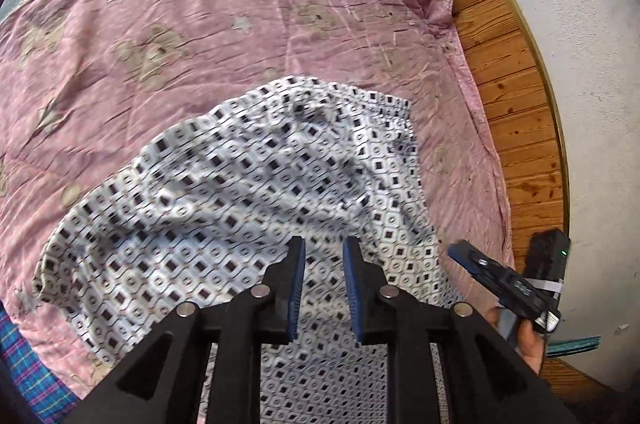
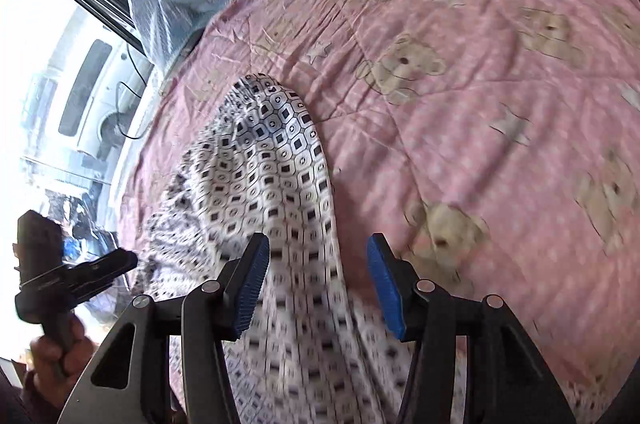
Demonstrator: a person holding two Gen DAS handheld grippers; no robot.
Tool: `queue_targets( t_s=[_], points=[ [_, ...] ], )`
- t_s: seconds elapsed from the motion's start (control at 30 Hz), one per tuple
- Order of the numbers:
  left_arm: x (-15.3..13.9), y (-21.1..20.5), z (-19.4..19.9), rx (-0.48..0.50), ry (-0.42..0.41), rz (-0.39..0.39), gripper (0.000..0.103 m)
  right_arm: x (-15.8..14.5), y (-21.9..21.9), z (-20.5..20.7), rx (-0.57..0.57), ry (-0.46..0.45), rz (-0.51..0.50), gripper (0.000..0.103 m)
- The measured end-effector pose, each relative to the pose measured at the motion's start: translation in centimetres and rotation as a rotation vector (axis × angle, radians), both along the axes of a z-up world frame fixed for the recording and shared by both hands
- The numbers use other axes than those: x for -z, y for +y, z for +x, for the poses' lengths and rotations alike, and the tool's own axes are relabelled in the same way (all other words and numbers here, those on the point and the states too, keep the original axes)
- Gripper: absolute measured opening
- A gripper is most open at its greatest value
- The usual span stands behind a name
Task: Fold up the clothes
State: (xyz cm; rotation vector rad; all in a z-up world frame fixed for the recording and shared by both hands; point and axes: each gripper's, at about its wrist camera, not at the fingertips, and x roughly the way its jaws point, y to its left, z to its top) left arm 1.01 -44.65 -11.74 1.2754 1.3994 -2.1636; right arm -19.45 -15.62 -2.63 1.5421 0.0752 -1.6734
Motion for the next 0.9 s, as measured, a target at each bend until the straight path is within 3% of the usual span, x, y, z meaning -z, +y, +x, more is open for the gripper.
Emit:
queue_targets(
  t_s=[0.03,0.07,0.1,0.13,0.4,0.5,0.63,0.9],
  points=[
    [-0.4,0.1,-1.0,0.003,0.01,0.0,0.026,-0.2,-0.9,0.1,-0.012,0.043,-0.028,0.053],
    [-0.7,0.1,-1.9,0.008,0.017,0.005,0.03,-0.5,-1.5,0.5,-0.033,0.071,-0.019,0.047],
    [-1.0,0.0,-2.8,0.014,0.024,0.009,0.033,-0.6,-2.1,0.9,-0.058,0.09,0.009,0.024],
    [-1.1,0.0,-3.8,0.02,0.027,0.01,0.035,-1.1,-2.5,1.6,-0.1,0.111,0.008,0.007],
    [-1.8,-0.1,-10.6,0.065,0.071,0.015,0.039,-9.7,-2.5,12.9,-0.358,0.435,-0.188,0.005],
    [-1.2,1.1,-12.4,0.149,0.043,-0.005,0.047,-10.5,-2.3,16.4,-0.415,0.502,-0.22,0.005],
    [0.8,3.0,-13.6,0.288,-0.067,-0.024,0.047,-10.1,-3.4,19.3,-0.438,0.625,-0.182,0.005],
    [0.6,5.3,-13.7,0.528,-0.145,-0.167,0.045,-10.6,-4.3,24.5,-0.514,0.704,-0.207,0.008]
  ],
)
